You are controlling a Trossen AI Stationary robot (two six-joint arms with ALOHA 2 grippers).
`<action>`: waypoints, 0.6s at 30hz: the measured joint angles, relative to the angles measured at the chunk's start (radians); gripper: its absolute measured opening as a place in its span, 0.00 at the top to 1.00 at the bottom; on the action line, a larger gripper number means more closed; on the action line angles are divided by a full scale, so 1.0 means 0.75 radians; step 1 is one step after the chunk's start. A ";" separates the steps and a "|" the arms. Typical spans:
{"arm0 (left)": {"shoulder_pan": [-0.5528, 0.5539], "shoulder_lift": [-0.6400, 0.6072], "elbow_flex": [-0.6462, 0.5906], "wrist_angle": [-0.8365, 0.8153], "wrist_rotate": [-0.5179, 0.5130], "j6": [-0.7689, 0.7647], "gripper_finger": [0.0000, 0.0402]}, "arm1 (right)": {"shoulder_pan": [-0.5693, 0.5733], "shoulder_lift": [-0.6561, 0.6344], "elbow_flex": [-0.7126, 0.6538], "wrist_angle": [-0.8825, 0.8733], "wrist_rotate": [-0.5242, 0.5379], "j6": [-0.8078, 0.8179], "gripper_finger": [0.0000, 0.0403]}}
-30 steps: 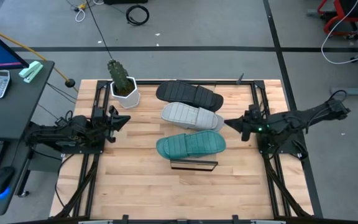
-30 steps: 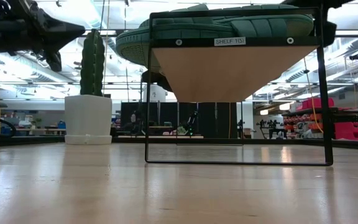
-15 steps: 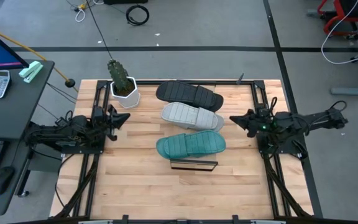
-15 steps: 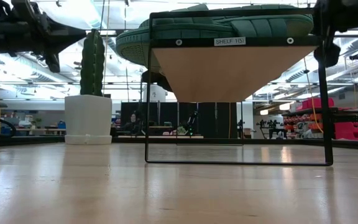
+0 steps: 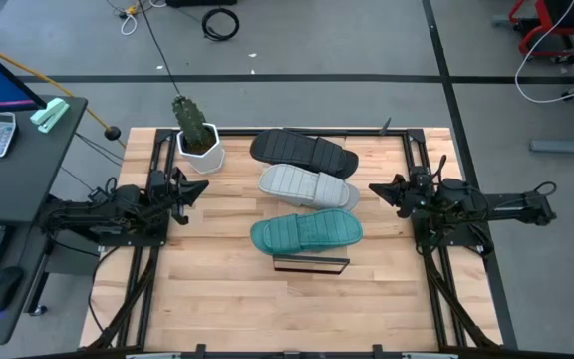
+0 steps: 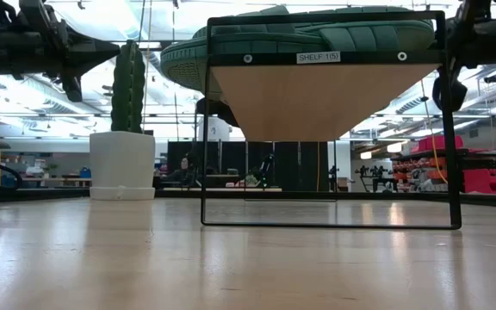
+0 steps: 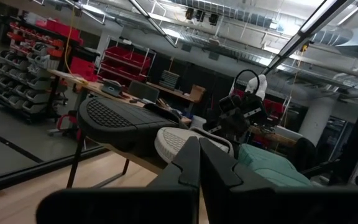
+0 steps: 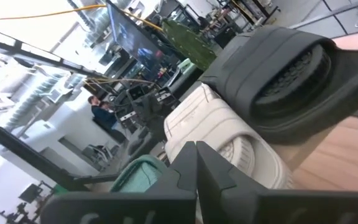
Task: Pick and place slides into the shelf
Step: Return to Home Position
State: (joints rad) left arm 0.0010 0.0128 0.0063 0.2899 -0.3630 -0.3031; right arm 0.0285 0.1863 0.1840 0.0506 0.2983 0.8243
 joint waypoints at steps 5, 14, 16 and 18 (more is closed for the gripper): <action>0.000 0.000 0.000 -0.011 0.000 0.001 0.95 | -0.036 -0.026 -0.001 0.004 -0.062 -0.132 1.00; 0.000 0.000 0.000 -0.013 0.000 0.001 0.90 | -0.035 -0.026 0.006 0.009 -0.125 -0.448 1.00; 0.000 0.000 0.000 -0.014 0.001 0.001 0.90 | -0.035 -0.026 0.005 0.009 -0.148 -0.500 1.00; 0.000 0.000 0.000 -0.014 0.001 0.001 0.91 | -0.035 -0.026 0.006 0.009 -0.170 -0.541 1.00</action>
State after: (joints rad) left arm 0.0010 0.0128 0.0063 0.2797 -0.3626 -0.3023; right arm 0.0021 0.1669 0.1883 0.0574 0.1708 0.4189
